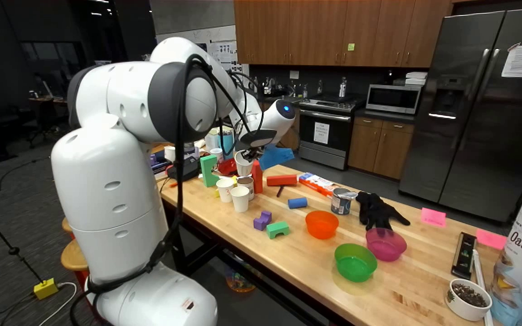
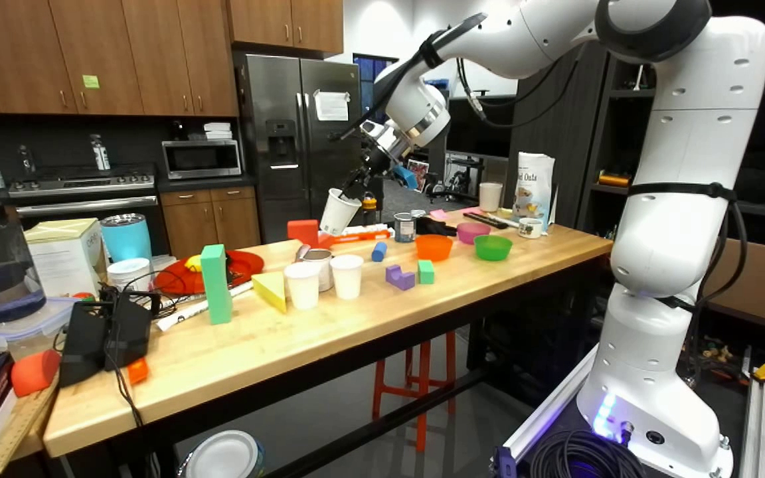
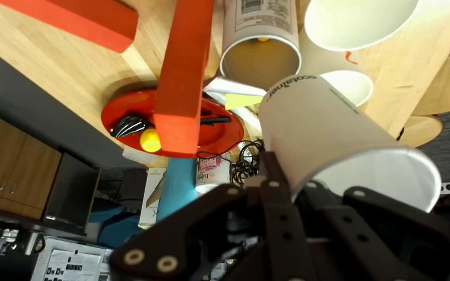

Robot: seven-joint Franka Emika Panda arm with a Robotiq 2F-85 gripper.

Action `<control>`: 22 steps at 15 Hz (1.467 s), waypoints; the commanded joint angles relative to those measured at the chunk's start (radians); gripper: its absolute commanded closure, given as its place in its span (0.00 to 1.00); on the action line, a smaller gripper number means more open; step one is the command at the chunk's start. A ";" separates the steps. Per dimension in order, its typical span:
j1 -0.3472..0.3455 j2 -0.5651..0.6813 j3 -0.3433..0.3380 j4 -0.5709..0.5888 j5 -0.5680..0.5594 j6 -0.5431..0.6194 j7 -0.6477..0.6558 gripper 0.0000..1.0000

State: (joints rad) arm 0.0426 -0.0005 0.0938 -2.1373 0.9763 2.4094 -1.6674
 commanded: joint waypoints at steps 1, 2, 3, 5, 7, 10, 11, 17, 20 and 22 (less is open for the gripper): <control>0.014 -0.043 -0.006 -0.076 0.033 0.023 0.059 0.99; 0.016 -0.050 -0.005 -0.092 0.034 0.028 0.076 0.99; 0.017 -0.052 -0.004 -0.104 0.035 0.033 0.093 0.99; 0.020 -0.058 -0.003 -0.121 0.042 0.038 0.115 0.99; 0.024 -0.061 -0.001 -0.131 0.043 0.039 0.135 0.99; 0.028 -0.062 -0.002 -0.141 0.037 0.034 0.170 0.99; 0.029 -0.059 -0.003 -0.142 0.028 0.034 0.192 0.99; 0.029 -0.051 -0.004 -0.159 0.019 0.050 0.296 0.99; 0.028 -0.043 -0.005 -0.160 0.009 0.051 0.336 0.99; 0.026 -0.039 -0.007 -0.159 -0.012 0.045 0.373 0.99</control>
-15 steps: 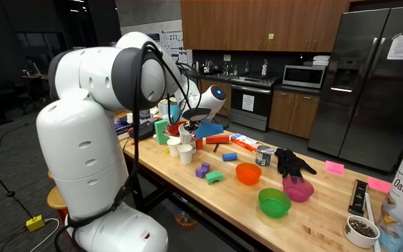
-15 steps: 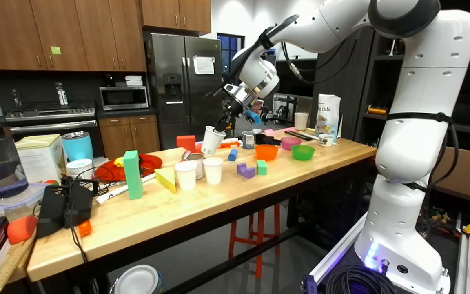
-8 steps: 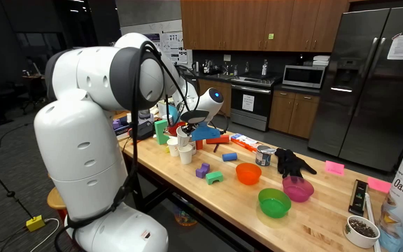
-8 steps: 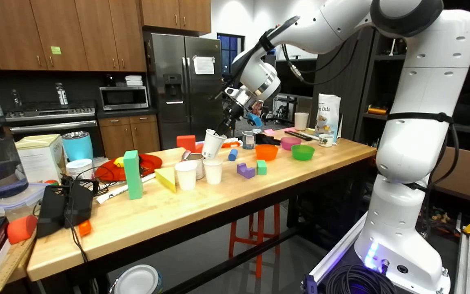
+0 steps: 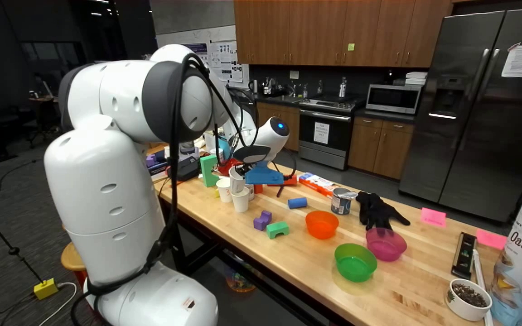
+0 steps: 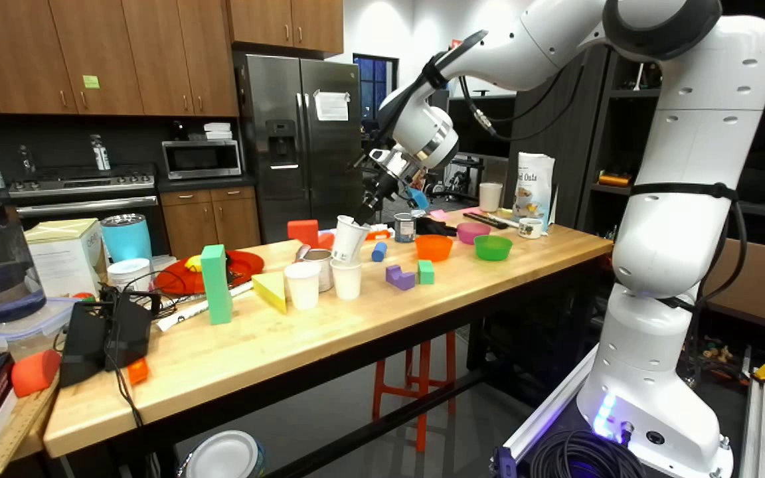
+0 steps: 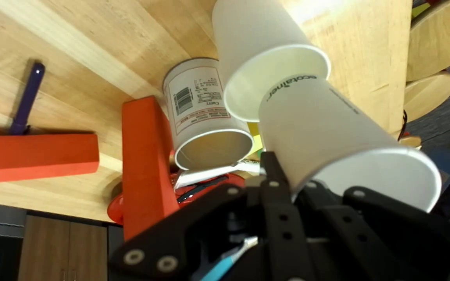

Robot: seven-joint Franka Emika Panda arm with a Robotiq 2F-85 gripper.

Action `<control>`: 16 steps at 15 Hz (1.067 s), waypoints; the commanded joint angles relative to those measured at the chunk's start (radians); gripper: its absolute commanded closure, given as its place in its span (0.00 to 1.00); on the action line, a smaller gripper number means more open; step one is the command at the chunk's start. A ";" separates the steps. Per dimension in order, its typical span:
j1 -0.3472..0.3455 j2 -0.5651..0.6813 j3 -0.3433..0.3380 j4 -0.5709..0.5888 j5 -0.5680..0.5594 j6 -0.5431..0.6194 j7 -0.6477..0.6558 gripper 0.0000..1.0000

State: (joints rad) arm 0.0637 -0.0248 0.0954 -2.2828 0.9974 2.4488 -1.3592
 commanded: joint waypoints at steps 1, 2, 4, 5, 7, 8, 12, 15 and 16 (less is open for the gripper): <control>0.004 -0.012 -0.009 -0.013 -0.045 0.007 0.084 0.99; 0.003 -0.008 -0.010 -0.014 -0.065 0.007 0.113 0.99; 0.001 -0.003 -0.014 -0.014 -0.103 0.006 0.164 0.99; 0.000 -0.002 -0.016 -0.014 -0.120 0.005 0.183 0.99; -0.001 0.000 -0.020 -0.010 -0.149 0.005 0.213 0.99; -0.002 0.000 -0.021 -0.007 -0.164 0.005 0.222 0.99; 0.001 0.008 -0.022 -0.005 -0.161 -0.002 0.205 0.97; 0.001 0.010 -0.021 -0.005 -0.161 -0.002 0.205 0.97; 0.001 0.010 -0.021 -0.005 -0.161 -0.002 0.205 0.97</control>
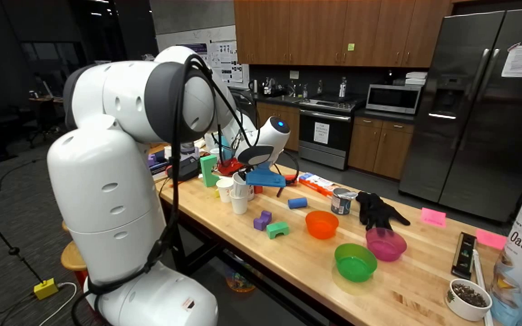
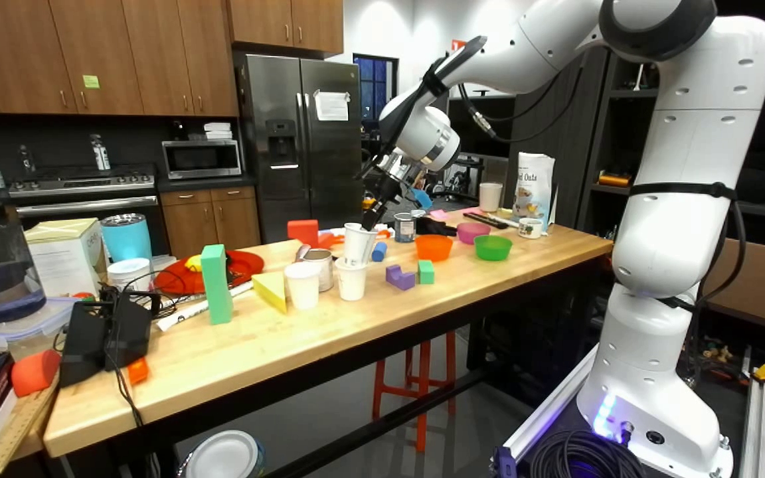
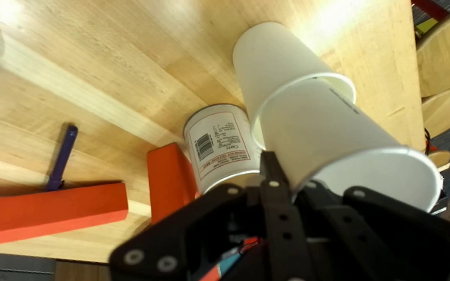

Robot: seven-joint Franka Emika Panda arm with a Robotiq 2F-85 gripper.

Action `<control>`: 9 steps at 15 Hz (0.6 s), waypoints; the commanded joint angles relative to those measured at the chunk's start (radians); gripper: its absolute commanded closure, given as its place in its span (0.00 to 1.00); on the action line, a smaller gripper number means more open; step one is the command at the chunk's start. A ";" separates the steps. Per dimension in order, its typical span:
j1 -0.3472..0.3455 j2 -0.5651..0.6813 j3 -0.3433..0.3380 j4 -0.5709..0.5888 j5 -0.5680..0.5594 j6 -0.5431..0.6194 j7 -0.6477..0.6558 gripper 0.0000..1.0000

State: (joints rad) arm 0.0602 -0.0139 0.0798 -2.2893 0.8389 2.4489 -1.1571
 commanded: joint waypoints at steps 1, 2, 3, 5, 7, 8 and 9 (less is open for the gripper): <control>0.005 -0.001 -0.005 0.001 -0.003 -0.002 0.003 0.97; 0.005 -0.001 -0.005 0.001 -0.003 -0.002 0.003 0.97; 0.005 -0.001 -0.005 0.001 -0.003 -0.002 0.003 0.97; 0.005 -0.001 -0.005 0.001 -0.003 -0.002 0.003 0.99; 0.004 0.000 -0.005 0.003 -0.013 -0.005 0.012 0.71; 0.005 0.002 -0.004 0.002 -0.015 -0.004 0.013 0.67; 0.005 0.002 -0.004 0.003 -0.017 -0.004 0.013 0.62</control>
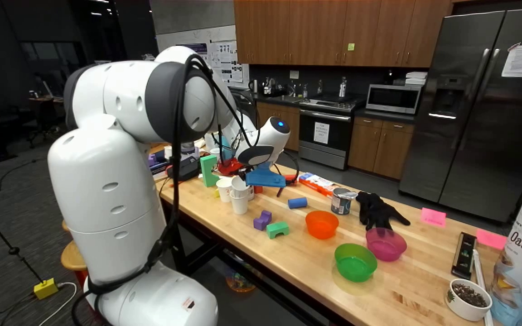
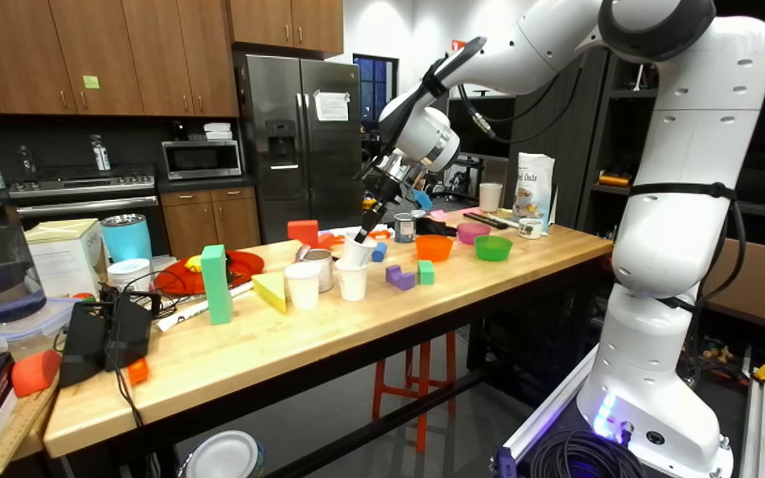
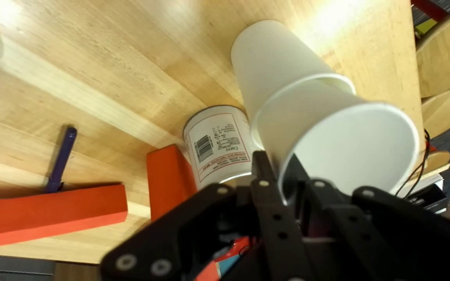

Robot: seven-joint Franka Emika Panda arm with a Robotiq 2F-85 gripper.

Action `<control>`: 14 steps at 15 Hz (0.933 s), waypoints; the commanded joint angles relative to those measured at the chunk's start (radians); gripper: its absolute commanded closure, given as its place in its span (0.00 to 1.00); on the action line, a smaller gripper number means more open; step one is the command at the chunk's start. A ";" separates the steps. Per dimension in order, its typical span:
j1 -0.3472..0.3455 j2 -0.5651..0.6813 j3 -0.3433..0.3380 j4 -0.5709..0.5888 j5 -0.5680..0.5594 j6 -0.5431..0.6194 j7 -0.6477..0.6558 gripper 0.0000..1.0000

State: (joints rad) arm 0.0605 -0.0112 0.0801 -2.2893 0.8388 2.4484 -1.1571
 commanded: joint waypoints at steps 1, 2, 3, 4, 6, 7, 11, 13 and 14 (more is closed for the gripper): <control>0.005 0.001 -0.004 0.004 -0.017 -0.004 0.013 0.54; 0.006 0.003 -0.003 0.004 -0.018 -0.002 0.016 0.48; 0.006 0.005 -0.003 0.004 -0.019 -0.001 0.016 0.41; 0.007 0.006 -0.002 0.004 -0.020 0.001 0.017 0.34; 0.008 0.007 -0.001 0.004 -0.021 0.001 0.019 0.20; 0.008 0.008 0.000 0.004 -0.022 0.002 0.021 0.14; 0.007 0.027 -0.001 0.019 -0.017 -0.009 0.015 0.00; 0.006 0.041 -0.001 0.029 -0.017 -0.017 0.012 0.00; 0.004 0.051 -0.001 0.035 -0.017 -0.021 0.011 0.01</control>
State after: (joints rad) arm 0.0640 0.0124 0.0830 -2.2843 0.8355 2.4467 -1.1569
